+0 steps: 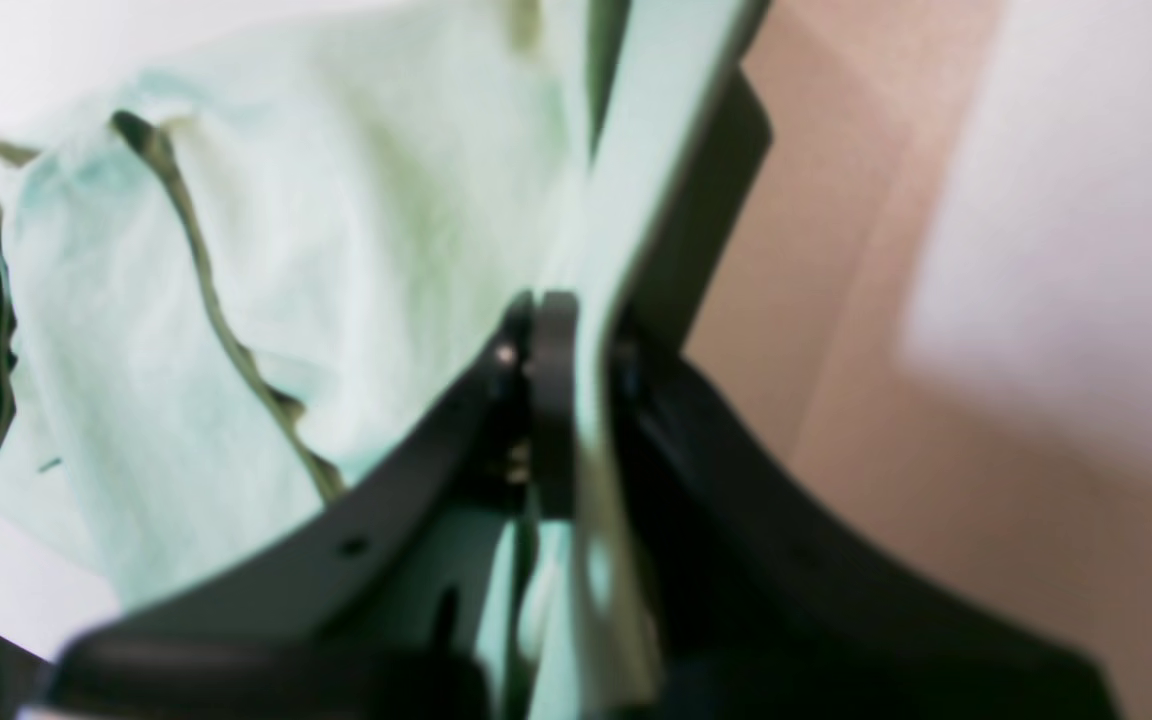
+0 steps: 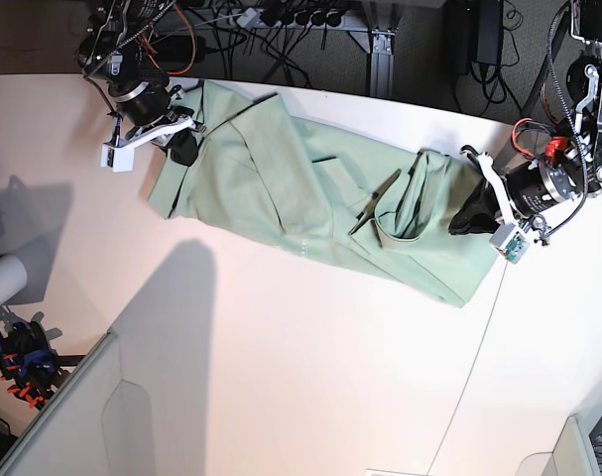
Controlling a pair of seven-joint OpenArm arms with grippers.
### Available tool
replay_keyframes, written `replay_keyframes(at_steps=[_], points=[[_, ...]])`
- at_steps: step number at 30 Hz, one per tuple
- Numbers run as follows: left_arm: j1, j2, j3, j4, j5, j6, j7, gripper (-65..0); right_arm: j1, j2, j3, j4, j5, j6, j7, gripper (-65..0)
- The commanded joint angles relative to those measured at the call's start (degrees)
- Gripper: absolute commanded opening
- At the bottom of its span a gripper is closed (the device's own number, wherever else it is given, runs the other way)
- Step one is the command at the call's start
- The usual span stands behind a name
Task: Fold the T-shirt properly
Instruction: 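Press and release the folded end with the left gripper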
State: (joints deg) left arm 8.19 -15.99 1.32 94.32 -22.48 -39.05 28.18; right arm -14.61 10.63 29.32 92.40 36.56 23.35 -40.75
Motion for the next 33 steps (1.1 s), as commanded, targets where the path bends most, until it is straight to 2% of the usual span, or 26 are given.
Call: replay_keyframes(at_steps=[1,5,13,17,21,24,29,33], points=[[-0.68,0.35,-0.13,0.96,-0.57,-0.95,-1.40,-65.0,0.26,0.76,0.17,0.83,0.79,0.44,1.31,-65.0],[-0.70,2.80,2.64,0.96,2.08,-0.95,-1.44,-65.0,0.26,0.76,0.17,0.83,0.96,0.44,1.31,-65.0],[-0.70,6.01,12.81,0.96,8.20,-0.95,-3.58,-65.0,0.26,0.74,0.17,0.83,0.94,0.44,1.29,-65.0],[-0.72,8.66,14.08,0.96,8.48,-0.95,-3.58,-65.0,0.26,0.76,0.17,0.83,0.92,0.46,1.29,-65.0],[-1.16,8.63,13.92,0.98,8.35,-0.95,-3.50,-65.0,0.26,0.76,0.17,0.83,0.87,0.46,1.29,-65.0],[-1.73,8.15,13.20,1.09,5.22,-0.95,-1.20,-65.0,0.28,0.74,0.17,0.83,0.94,0.46,1.31,-65.0],[-1.51,8.15,10.47,3.30,-4.79,-0.95,2.75,-65.0,0.28,0.76,0.17,0.83,0.85,0.46,1.51,-65.0],[-1.51,7.08,9.64,7.19,-6.60,-0.95,4.00,-65.0,0.31,0.83,0.90,0.83,0.28,0.46,2.03,-65.0]])
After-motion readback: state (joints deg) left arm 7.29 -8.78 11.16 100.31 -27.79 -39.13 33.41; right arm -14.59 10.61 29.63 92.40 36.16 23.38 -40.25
